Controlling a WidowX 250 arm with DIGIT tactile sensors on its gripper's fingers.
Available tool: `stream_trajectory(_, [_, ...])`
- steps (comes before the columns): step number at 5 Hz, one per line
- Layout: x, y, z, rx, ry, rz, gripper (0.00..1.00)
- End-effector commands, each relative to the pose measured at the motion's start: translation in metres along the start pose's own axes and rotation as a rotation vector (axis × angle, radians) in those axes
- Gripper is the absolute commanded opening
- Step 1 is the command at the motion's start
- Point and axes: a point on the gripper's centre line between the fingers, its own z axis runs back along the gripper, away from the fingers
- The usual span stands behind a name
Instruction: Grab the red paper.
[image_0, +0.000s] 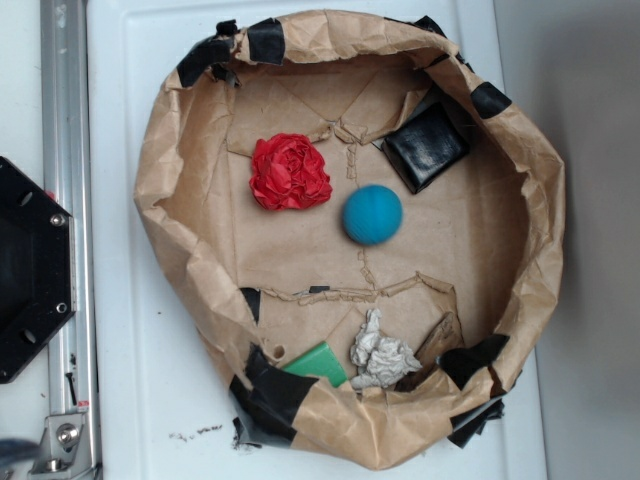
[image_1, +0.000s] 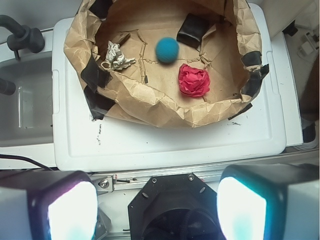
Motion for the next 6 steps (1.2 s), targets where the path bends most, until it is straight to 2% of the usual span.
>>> stream_trajectory(1, [0.000,0.000,0.000,0.000,0.000,0.000,1.00])
stream_trajectory(2, [0.024,0.012,-0.019,0.005,0.102,-0.067,1.00])
stream_trajectory(3, [0.067,0.023,-0.043,0.029,0.132,-0.244,1.00])
stream_trajectory(4, [0.096,0.043,-0.079,0.055,0.162,-0.240,1.00])
stream_trajectory(5, [0.114,0.055,-0.117,0.093,0.130,-0.327,1.00])
stream_trajectory(6, [0.114,0.055,-0.117,0.093,0.130,-0.327,1.00])
